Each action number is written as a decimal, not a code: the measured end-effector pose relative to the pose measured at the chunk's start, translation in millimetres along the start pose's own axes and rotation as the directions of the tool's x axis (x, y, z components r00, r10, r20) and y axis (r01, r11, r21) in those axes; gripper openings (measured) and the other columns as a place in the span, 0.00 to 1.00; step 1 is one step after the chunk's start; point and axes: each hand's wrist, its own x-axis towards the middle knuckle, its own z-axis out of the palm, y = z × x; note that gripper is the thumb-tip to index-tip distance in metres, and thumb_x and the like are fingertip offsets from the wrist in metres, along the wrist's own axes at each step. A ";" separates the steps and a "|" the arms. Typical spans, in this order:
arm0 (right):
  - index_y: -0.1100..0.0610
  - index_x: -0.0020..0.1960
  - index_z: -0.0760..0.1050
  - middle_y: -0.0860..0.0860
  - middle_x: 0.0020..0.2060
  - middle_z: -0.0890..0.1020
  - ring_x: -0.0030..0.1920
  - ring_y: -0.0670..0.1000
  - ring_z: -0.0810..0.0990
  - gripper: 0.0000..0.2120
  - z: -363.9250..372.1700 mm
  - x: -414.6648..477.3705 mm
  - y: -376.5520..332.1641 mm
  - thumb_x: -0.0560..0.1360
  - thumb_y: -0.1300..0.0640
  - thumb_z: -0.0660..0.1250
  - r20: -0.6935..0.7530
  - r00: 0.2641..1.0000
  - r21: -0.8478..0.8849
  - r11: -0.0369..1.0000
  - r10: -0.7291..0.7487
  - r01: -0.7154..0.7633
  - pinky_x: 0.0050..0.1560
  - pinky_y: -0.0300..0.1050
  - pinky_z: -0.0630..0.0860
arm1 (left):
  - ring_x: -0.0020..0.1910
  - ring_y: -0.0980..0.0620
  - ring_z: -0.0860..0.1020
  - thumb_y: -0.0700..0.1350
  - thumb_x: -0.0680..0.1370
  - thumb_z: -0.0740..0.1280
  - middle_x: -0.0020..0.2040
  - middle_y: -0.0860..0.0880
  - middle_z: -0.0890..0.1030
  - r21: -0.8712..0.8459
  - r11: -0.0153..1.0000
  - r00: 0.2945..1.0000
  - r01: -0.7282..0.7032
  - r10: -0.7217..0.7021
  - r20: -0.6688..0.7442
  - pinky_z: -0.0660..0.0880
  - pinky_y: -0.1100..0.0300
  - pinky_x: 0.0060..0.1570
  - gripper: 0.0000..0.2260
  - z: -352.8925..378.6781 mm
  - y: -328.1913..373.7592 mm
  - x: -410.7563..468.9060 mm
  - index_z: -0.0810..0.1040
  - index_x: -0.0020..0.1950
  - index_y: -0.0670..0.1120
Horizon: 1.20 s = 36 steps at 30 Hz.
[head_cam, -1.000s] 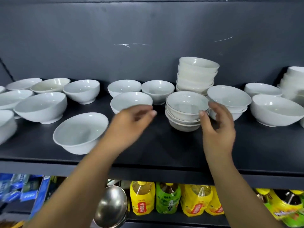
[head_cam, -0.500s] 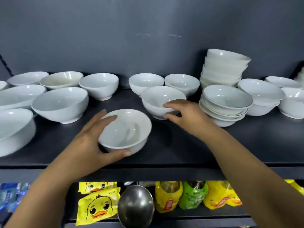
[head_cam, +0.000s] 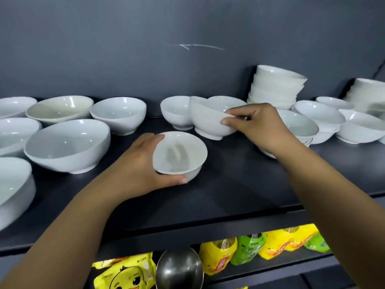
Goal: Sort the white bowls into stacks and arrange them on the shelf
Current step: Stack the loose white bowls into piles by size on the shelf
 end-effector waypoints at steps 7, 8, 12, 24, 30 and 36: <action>0.50 0.49 0.79 0.43 0.41 0.79 0.38 0.37 0.75 0.10 -25.0 55.7 -11.1 0.70 0.58 0.72 -0.106 0.994 -0.022 0.999 0.021 -0.024 0.44 0.27 0.69 | 0.69 0.55 0.62 0.69 0.57 0.71 0.71 0.54 0.62 0.034 0.999 0.990 0.005 -0.010 0.144 0.61 0.60 0.66 0.48 3.2 -0.3 47.0 0.60 0.72 0.53; 0.51 0.50 0.79 0.43 0.42 0.80 0.39 0.37 0.75 0.09 -25.8 63.3 -9.5 0.70 0.58 0.72 -0.101 0.994 -0.085 0.995 0.039 -0.048 0.41 0.26 0.69 | 0.70 0.55 0.60 0.65 0.59 0.73 0.72 0.54 0.60 0.022 1.000 0.991 0.006 -0.009 0.137 0.59 0.62 0.65 0.46 4.5 0.4 51.4 0.59 0.72 0.52; 0.59 0.52 0.81 0.50 0.53 0.82 0.53 0.44 0.77 0.11 -18.9 85.1 4.3 0.70 0.58 0.71 -0.064 0.996 -0.297 0.951 0.069 -0.085 0.48 0.29 0.69 | 0.71 0.57 0.57 0.56 0.63 0.75 0.74 0.54 0.57 -0.062 0.998 0.997 -0.002 0.006 0.073 0.55 0.68 0.61 0.42 13.5 -4.2 57.9 0.60 0.72 0.51; 0.59 0.52 0.81 0.52 0.54 0.82 0.58 0.49 0.77 0.10 11.1 98.5 27.7 0.71 0.58 0.70 -0.048 0.988 -0.421 0.893 0.150 -0.156 0.58 0.37 0.69 | 0.69 0.60 0.59 0.54 0.61 0.77 0.72 0.57 0.60 -0.140 0.990 1.000 -0.003 0.007 0.024 0.56 0.68 0.61 0.42 9.2 -18.6 56.3 0.61 0.71 0.54; 0.59 0.52 0.81 0.52 0.55 0.82 0.58 0.50 0.76 0.10 16.9 97.2 35.8 0.72 0.58 0.69 -0.086 0.983 -0.404 0.896 0.163 -0.184 0.56 0.37 0.68 | 0.58 0.68 0.64 0.50 0.61 0.78 0.61 0.64 0.66 -0.192 0.981 1.000 -0.019 0.021 0.013 0.60 0.71 0.56 0.34 0.7 -15.4 53.1 0.66 0.63 0.62; 0.60 0.54 0.79 0.56 0.55 0.80 0.59 0.56 0.74 0.13 24.1 87.1 38.8 0.76 0.53 0.63 -0.066 0.983 -0.533 0.827 0.172 -0.181 0.61 0.46 0.67 | 0.43 0.79 0.70 0.50 0.61 0.80 0.45 0.72 0.72 -0.424 0.902 0.997 0.078 -0.073 0.027 0.66 0.81 0.39 0.29 -1.9 -22.8 53.6 0.68 0.54 0.65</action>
